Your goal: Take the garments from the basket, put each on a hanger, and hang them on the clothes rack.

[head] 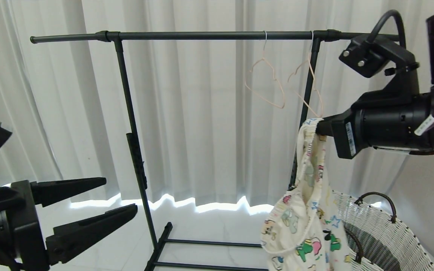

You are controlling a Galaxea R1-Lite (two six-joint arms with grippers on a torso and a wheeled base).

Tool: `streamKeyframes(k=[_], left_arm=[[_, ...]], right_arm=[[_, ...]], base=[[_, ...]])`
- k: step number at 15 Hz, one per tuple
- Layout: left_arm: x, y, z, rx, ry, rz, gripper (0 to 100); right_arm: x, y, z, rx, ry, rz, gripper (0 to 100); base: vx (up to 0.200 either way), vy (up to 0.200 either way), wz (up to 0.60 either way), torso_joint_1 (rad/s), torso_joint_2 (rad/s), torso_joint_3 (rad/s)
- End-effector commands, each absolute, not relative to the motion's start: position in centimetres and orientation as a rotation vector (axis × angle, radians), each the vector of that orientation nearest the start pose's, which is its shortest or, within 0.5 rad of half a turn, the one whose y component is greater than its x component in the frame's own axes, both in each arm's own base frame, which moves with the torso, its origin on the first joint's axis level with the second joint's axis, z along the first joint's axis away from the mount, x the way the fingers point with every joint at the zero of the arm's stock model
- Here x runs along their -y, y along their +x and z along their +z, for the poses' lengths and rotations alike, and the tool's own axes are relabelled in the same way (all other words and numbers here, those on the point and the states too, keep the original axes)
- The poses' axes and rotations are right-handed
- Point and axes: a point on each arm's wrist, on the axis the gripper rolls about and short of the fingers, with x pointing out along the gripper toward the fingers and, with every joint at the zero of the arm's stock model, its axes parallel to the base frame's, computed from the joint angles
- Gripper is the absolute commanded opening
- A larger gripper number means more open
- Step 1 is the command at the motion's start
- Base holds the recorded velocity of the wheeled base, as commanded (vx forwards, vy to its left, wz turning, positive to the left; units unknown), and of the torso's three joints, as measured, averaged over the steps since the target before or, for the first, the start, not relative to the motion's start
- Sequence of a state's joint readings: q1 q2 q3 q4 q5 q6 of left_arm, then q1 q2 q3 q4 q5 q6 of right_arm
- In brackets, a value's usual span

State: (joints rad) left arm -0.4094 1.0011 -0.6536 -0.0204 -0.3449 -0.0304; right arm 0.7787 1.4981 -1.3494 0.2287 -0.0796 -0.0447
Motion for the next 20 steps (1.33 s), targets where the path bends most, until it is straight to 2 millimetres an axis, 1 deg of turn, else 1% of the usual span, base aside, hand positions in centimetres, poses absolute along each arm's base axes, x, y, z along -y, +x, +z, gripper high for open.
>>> streamKeyframes(k=[1, 2, 3, 5, 6, 8, 9, 11, 12, 14, 16, 18, 19, 20], left_arm=[[7.2, 11.7, 22.7, -0.408, -0.032, -0.815, 100], [7.3, 11.7, 22.7, -0.415, -0.038, -0.822, 100], [8.2, 12.2, 22.5, -0.454, -0.048, -0.849, 100], [9.2, 13.2, 22.3, -0.499, -0.061, -0.864, 100], [9.9, 13.7, 22.3, -0.517, -0.068, -0.877, 100], [11.0, 13.9, 22.3, -0.543, -0.075, -0.911, 100], [12.3, 14.6, 22.2, -0.569, -0.071, -0.938, 100], [13.9, 16.6, 22.4, -0.522, -0.115, -0.936, 100], [14.7, 16.8, 22.4, -0.511, -0.130, -0.948, 100], [15.9, 17.0, 21.5, -0.548, -0.108, -0.955, 100], [17.1, 17.5, 20.2, -0.587, -0.075, -0.908, 100], [18.2, 17.4, 19.8, -0.582, -0.068, -0.904, 100], [18.4, 17.2, 19.8, -0.586, -0.080, -0.905, 100], [19.2, 16.9, 19.9, -0.589, -0.121, -0.908, 100]], right_arm=[[-20.8, 19.6, 30.4, -0.359, -0.213, 0.736, 0], [-21.1, 19.7, 30.4, -0.357, -0.210, 0.742, 0], [-22.8, 19.9, 30.0, -0.346, -0.203, 0.774, 0], [-24.3, 19.6, 29.8, -0.332, -0.202, 0.810, 0], [-24.8, 19.5, 29.8, -0.330, -0.203, 0.822, 0], [-25.3, 19.4, 29.9, -0.324, -0.202, 0.833, 0], [-25.4, 19.5, 30.1, -0.318, -0.199, 0.835, 0], [-25.5, 19.6, 30.5, -0.306, -0.192, 0.834, 0], [-25.6, 19.7, 30.5, -0.304, -0.191, 0.833, 0], [-25.9, 20.1, 30.6, -0.299, -0.188, 0.827, 0], [-26.2, 20.5, 30.9, -0.287, -0.183, 0.823, 0], [-26.5, 20.7, 31.3, -0.276, -0.177, 0.823, 0], [-26.5, 20.7, 31.3, -0.276, -0.177, 0.823, 0], [-26.5, 20.7, 31.3, -0.280, -0.179, 0.823, 0]], base=[[0.000, 0.000, 0.00, 0.000, 0.00, 0.000], [0.000, 0.000, 0.00, 0.000, 0.00, 0.000], [0.000, 0.000, 0.00, 0.000, 0.00, 0.000], [0.000, 0.000, 0.00, 0.000, 0.00, 0.000], [0.000, 0.000, 0.00, 0.000, 0.00, 0.000], [0.000, 0.000, 0.00, 0.000, 0.00, 0.000], [0.000, 0.000, 0.00, 0.000, 0.00, 0.000], [0.000, 0.000, 0.00, 0.000, 0.00, 0.000], [0.000, 0.000, 0.00, 0.000, 0.00, 0.000], [0.000, 0.000, 0.00, 0.000, 0.00, 0.000], [0.000, 0.000, 0.00, 0.000, 0.00, 0.000], [0.000, 0.000, 0.00, 0.000, 0.00, 0.000], [0.000, 0.000, 0.00, 0.000, 0.00, 0.000], [0.000, 0.000, 0.00, 0.000, 0.00, 0.000]])
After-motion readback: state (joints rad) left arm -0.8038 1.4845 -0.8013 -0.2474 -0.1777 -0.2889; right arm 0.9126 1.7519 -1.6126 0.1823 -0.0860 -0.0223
